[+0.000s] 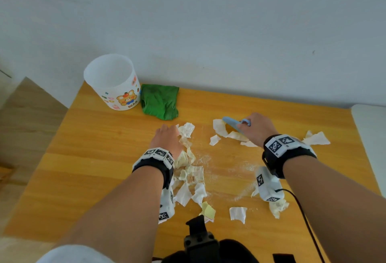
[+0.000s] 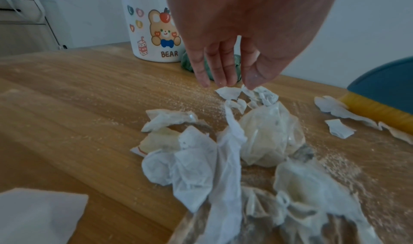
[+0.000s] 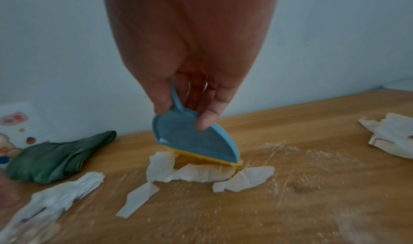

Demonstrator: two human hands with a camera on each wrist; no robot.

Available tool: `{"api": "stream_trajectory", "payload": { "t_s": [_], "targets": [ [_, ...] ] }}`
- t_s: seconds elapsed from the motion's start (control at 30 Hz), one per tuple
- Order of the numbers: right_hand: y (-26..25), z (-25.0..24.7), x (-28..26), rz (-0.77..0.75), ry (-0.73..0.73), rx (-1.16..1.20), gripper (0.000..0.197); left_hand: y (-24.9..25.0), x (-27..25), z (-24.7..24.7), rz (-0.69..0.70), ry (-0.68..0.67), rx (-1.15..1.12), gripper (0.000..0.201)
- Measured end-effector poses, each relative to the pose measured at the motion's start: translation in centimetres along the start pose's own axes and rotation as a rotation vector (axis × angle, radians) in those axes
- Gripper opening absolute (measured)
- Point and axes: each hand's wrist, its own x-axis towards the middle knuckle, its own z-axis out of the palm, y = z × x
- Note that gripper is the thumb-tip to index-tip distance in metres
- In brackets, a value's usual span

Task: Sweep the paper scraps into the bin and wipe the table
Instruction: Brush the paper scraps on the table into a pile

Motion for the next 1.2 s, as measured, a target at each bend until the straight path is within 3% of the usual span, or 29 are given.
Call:
{"api": "stream_trajectory", "payload": {
  "t_s": [0.2,0.37,0.5,0.57,0.77,1.0,1.2],
  "targets": [
    [-0.7,0.3,-1.5,-0.018,-0.059,0.038,0.036,-0.1,-0.2,-0.4,0.024,-0.039,0.01,0.036],
    [-1.9,-0.3,-1.8,0.001,0.072,0.11,0.025,-0.8,-0.4,-0.7,0.03,-0.047,-0.003,0.031],
    [-3.8,0.8,-1.9,-0.006,0.122,0.029,0.041,-2.4,-0.7,-0.9,0.007,-0.053,0.008,0.027],
    [-4.8,1.9,-1.7,-0.033,0.091,0.002,0.042,-3.4,-1.0,-1.1,0.0,-0.043,0.017,0.027],
    [-8.1,4.4,-1.6,-0.151,0.029,0.003,0.024,-6.2,-1.6,-1.7,-0.012,-0.053,0.024,0.027],
    [-10.1,4.8,-2.7,-0.3,-0.038,-0.04,0.027,-7.9,-1.8,-2.4,-0.001,-0.052,0.005,0.028],
    [-9.9,4.5,-3.9,-0.318,-0.126,-0.123,0.026,-7.1,-1.6,-2.6,0.052,-0.079,0.028,0.029]
  ]
}}
